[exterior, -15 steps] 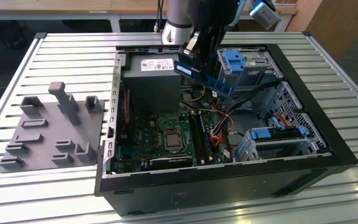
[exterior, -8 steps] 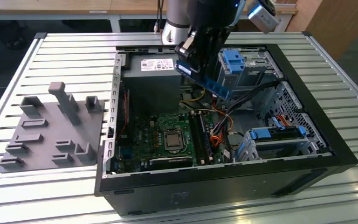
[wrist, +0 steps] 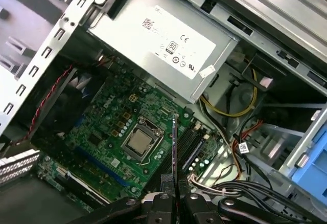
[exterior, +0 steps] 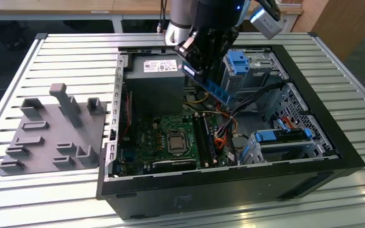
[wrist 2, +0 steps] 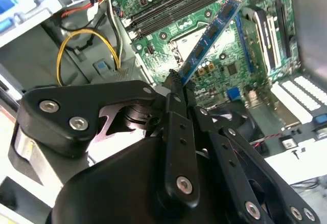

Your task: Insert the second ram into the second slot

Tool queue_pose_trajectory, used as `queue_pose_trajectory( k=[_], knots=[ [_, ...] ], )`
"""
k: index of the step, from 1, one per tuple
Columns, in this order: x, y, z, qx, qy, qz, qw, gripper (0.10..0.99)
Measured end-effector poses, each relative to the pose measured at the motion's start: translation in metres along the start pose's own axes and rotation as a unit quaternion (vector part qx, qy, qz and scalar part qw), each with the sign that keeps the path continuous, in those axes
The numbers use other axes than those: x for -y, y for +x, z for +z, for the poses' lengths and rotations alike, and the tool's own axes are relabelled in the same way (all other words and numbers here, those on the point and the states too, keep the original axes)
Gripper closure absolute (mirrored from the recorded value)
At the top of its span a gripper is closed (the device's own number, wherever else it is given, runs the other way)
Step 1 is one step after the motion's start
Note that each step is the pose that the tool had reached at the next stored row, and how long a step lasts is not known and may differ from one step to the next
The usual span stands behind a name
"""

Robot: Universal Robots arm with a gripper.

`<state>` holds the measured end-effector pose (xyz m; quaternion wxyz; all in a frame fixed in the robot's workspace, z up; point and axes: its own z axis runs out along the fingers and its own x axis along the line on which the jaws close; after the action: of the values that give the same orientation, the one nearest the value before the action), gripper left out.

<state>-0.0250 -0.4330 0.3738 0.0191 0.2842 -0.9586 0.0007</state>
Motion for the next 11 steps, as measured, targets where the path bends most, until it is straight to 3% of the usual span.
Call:
queue_pose_trajectory(
  k=[6,11],
  knots=[
    [0.0,-0.0001,0.0019,-0.0001,-0.0012,0.055,0.9985,0.949],
    [0.0,-0.0001,0.0039,0.0,-0.0024,0.101,0.9949,0.949]
  ],
)
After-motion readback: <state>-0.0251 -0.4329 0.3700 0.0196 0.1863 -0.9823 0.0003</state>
